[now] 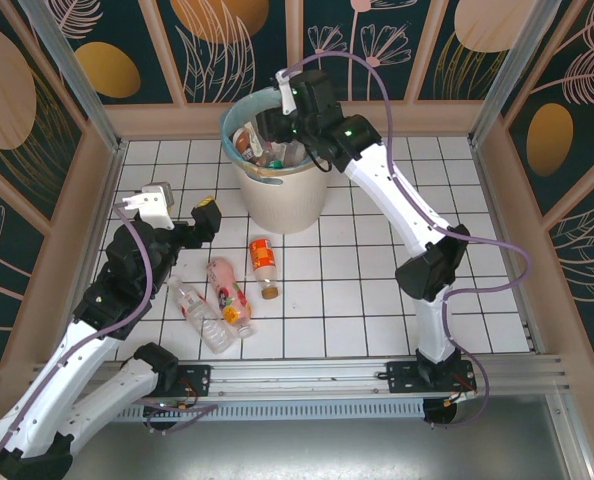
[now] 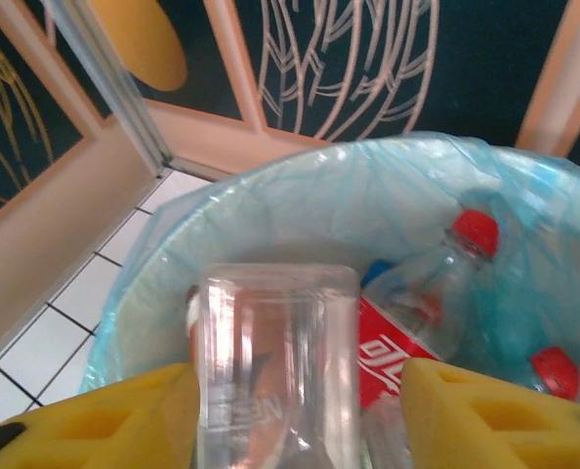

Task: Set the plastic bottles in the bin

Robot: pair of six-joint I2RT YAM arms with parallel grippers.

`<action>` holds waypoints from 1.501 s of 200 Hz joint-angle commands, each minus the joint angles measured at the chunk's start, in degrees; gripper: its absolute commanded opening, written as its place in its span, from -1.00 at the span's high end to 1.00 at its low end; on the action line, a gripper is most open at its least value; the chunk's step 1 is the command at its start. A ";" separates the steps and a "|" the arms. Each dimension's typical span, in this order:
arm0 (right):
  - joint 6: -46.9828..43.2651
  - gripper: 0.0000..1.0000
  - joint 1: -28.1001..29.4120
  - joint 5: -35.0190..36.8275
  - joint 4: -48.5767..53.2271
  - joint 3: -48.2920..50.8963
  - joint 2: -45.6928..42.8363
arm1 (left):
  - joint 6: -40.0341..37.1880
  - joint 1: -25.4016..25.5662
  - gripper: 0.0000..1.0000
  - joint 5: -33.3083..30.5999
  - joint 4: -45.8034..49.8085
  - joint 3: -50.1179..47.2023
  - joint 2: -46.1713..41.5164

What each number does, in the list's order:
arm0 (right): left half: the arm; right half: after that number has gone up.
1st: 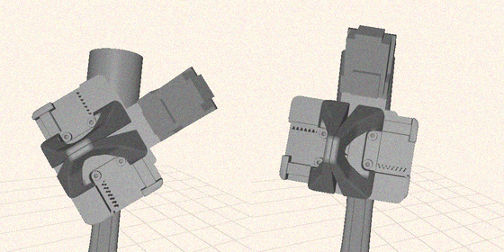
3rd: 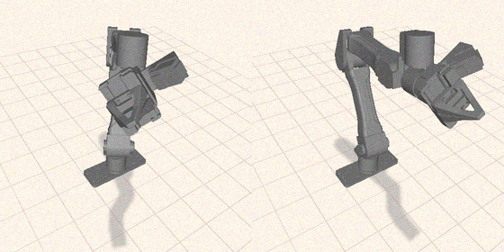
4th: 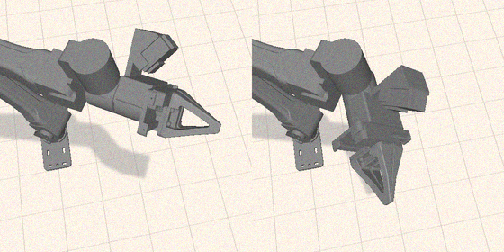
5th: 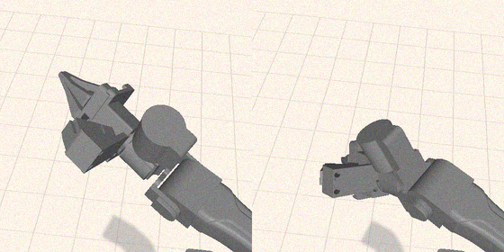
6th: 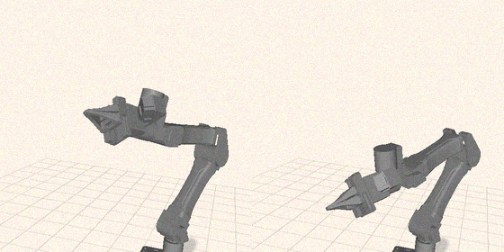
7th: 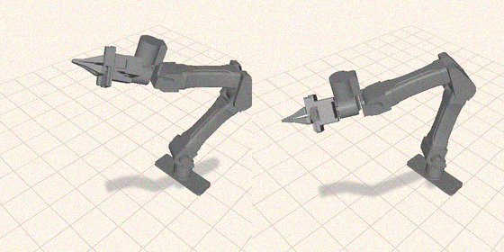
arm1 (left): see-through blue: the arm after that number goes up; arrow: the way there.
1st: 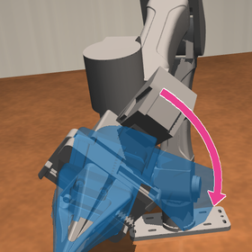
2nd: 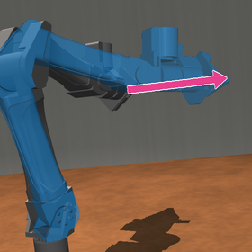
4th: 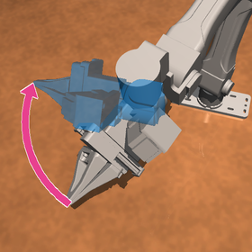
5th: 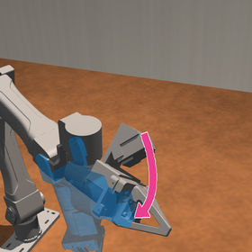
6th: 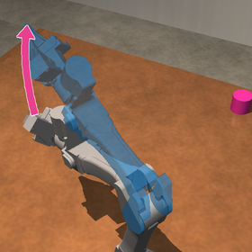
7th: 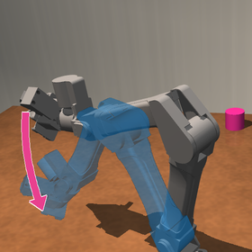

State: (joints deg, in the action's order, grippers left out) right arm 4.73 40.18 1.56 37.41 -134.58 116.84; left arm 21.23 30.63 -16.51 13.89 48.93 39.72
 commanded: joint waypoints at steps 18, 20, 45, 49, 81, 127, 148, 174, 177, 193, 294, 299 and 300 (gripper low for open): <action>-0.74 0.25 1.31 -6.88 -2.52 -4.69 6.46 | -0.41 -0.33 -0.89 -1.15 0.70 -0.82 -1.30; -0.66 0.27 1.44 -7.02 -2.34 -4.78 6.71 | -0.34 -0.32 -0.89 -1.15 0.74 -0.84 -1.33; 0.25 0.48 1.34 -8.41 -0.02 -1.76 8.14 | -0.19 -0.36 -0.89 -1.35 1.30 -1.39 -1.96; 0.34 0.49 1.30 -8.35 0.27 -0.99 8.20 | -0.16 -0.31 -0.89 -1.41 1.38 -1.61 -2.01; 0.80 0.51 1.16 -6.35 0.97 5.65 6.95 | 0.16 -0.27 -0.89 -1.55 1.73 -2.34 -2.62; 1.41 0.51 1.04 -2.76 1.40 11.97 3.62 | 0.55 -0.31 -0.89 -1.55 1.89 -2.26 -2.79; 1.93 0.51 1.05 -3.23 -1.40 17.83 -0.26 | 0.59 -0.31 -0.89 -2.02 1.93 -2.76 -3.24; 2.02 0.48 0.95 -2.44 -4.67 22.52 -4.39 | 0.88 -0.31 -0.89 -1.90 1.71 -3.13 -2.78; 2.03 0.46 0.94 -2.49 -5.04 22.68 -4.73 | 0.88 -0.31 -0.89 -1.85 1.66 -3.14 -2.73; 1.89 0.35 0.86 -2.40 -6.58 22.52 -5.65 | 1.08 -0.39 -0.89 -1.51 1.27 -2.91 -2.31; 0.67 -0.17 6.11 -1.68 -14.25 23.13 -15.16 | 4.97 -0.31 -0.88 -1.46 6.74 -0.01 -1.81; 0.03 -0.16 7.02 -1.96 -16.40 26.55 -17.09 | 5.26 -0.31 -0.88 -1.34 6.96 -0.19 -1.84; -0.11 -0.15 7.19 -1.98 -16.89 27.66 -17.39 | 5.33 -0.31 -0.88 -1.29 6.99 -0.21 -1.80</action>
State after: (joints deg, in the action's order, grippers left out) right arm 6.28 43.62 -0.95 25.61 -117.75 107.04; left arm 24.08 30.63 -17.26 18.00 47.62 37.87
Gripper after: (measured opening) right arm 0.586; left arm 0.941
